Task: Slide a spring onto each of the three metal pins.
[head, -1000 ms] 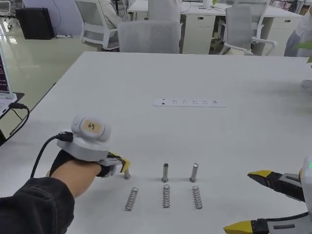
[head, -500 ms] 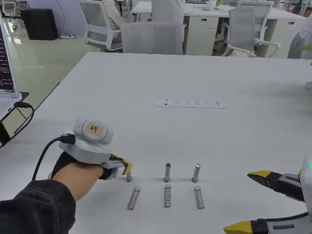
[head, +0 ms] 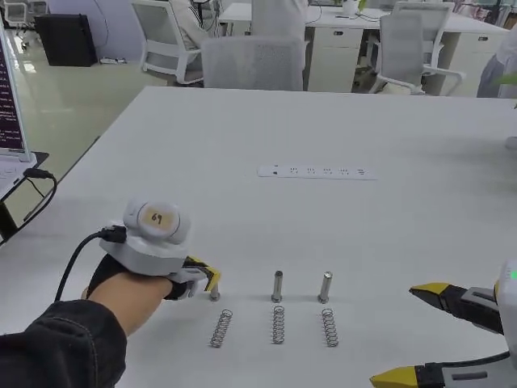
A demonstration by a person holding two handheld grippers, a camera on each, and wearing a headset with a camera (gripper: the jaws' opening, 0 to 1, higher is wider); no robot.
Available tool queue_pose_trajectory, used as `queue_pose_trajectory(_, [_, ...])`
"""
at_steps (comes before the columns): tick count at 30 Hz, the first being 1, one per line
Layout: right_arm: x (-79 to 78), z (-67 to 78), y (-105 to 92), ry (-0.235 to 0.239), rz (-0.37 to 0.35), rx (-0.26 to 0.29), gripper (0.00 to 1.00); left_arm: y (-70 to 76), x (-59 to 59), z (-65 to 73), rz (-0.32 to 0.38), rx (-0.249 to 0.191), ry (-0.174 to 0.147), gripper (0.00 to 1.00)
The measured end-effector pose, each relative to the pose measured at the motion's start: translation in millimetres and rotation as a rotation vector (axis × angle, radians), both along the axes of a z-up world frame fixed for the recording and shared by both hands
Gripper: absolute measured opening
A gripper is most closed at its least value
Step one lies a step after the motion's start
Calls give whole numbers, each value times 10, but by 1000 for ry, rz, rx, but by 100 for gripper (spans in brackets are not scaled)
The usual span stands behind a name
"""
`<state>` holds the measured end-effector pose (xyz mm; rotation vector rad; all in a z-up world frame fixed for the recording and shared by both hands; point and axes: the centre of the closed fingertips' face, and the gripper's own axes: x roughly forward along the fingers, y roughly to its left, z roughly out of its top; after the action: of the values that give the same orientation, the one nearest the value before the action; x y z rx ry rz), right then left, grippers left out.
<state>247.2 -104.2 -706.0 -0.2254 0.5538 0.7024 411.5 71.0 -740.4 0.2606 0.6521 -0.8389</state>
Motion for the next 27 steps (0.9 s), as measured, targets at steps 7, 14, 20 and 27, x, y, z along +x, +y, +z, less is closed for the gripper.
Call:
queue_pose_trajectory(7, [3,1,1,0,1,1,83,-14,-6,20,-5,-8,-13,3])
queue_pose_trajectory(14, [2,-2,0,0,3,1,83,-26,-9,59,6,-32,-16,10])
queue_pose_trajectory(20, [2,-8,0,1,4,0,83,-22,-7,109,19,-48,-30,18])
queue_pose_trajectory(27, [4,-10,8,3,8,0,83,-14,-1,231,32,-79,-51,20])
